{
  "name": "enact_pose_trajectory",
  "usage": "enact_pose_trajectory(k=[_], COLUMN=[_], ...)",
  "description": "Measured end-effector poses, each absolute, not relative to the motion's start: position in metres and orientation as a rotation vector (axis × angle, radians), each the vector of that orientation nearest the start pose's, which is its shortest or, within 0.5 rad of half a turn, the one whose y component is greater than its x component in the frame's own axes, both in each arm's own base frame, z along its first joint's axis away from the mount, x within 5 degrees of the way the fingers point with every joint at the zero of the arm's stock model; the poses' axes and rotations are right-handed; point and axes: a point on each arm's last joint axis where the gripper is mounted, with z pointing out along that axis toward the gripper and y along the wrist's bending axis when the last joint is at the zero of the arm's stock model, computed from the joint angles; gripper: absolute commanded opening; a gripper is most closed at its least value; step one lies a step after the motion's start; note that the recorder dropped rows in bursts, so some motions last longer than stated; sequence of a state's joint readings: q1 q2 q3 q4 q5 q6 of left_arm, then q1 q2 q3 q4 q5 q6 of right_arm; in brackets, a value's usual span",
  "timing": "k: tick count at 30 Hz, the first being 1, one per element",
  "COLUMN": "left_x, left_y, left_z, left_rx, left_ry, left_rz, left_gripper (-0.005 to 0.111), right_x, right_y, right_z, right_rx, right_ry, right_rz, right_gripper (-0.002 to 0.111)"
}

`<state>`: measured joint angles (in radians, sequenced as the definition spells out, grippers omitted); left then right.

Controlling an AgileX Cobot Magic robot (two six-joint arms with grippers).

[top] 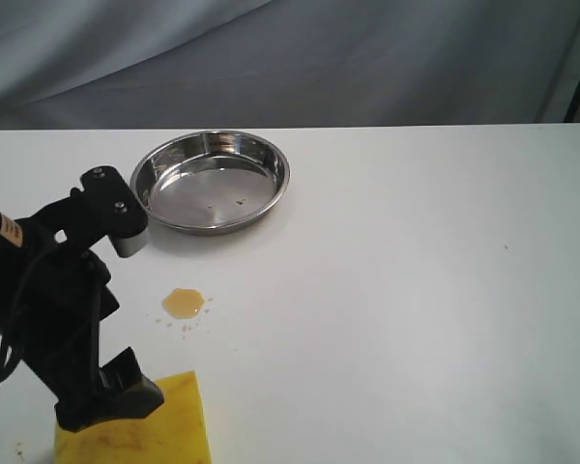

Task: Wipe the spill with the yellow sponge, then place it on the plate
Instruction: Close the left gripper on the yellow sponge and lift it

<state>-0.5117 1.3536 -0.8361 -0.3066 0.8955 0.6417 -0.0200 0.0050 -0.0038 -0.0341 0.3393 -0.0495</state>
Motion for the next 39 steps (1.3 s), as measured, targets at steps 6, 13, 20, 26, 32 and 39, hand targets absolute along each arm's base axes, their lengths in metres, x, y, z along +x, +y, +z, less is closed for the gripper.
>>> enact_pose_trajectory(k=[6,13,20,26,32,39], left_x=[0.183,0.177,0.174,0.168,0.173,0.173], left_y=[-0.127,-0.125,-0.131,-0.141,-0.14,-0.139], left_z=[0.215,0.198,0.197,0.198,0.196,0.164], left_rx=[1.37,1.382,1.424,1.553,1.597,1.656], left_ry=[2.601,2.554,2.492,2.391,2.335,2.453], left_rz=[-0.359,-0.373,-0.426,-0.419,-0.327,-0.329], left_gripper=[0.104,0.104,0.104,0.104,0.104,0.104], right_x=[0.054,0.054,0.054,0.054,0.054,0.054], right_y=[-0.002,-0.002,-0.002,-0.002,-0.002,-0.002], right_z=[0.184,0.184,0.184,0.184,0.184,0.184], right_rx=[-0.048,-0.048,-0.048,-0.048,-0.048,-0.048], right_ry=[1.824,1.824,1.824,1.824,1.824,1.824], right_rz=[-0.082,-0.082,-0.082,-0.082,-0.082,-0.082], right_gripper=[0.0,0.0,0.0,0.0,0.0,0.0])
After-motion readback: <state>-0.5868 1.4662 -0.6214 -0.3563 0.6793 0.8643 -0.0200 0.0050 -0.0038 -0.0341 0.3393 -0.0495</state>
